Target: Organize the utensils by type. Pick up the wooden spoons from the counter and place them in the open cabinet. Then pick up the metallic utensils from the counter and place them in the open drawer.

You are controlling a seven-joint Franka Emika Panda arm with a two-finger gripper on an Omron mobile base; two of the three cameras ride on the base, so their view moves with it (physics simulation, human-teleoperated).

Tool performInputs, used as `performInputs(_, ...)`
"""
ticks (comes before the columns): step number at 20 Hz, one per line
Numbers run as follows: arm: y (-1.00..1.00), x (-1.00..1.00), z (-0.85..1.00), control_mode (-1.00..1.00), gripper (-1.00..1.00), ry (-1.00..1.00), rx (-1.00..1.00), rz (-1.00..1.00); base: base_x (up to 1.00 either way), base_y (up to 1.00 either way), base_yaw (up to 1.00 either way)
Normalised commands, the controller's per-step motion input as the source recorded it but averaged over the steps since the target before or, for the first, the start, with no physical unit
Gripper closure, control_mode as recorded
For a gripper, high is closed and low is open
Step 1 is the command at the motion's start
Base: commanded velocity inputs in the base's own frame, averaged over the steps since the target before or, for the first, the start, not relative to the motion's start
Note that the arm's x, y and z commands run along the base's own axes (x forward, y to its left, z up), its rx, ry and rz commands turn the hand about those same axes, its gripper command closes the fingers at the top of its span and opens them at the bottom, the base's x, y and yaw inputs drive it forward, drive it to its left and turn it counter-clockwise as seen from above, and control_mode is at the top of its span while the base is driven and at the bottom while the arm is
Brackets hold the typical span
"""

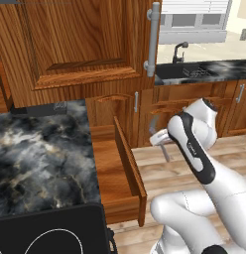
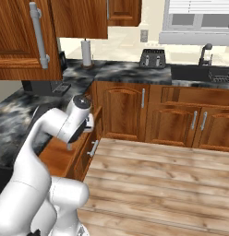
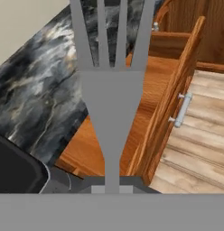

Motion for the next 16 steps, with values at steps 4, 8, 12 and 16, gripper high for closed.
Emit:
performInputs(4,0.30,0.06,-0.10,-1.00,1.00,0.07,0.01,-0.34,0.00,0.00,0.00)
performInputs(8,0.32,0.06,-0.18,-1.00,1.00,0.07,0.00,-0.35,0.00,0.00,0.00)
performInputs(12,0.18,0.14,-0.33,-1.00,1.00,0.08,0.00,-0.32,0.00,0.00,0.00)
performInputs(16,0.16,0.18,-0.28,-1.00,1.00,0.03,0.00,-0.23,0.00,0.00,0.00)
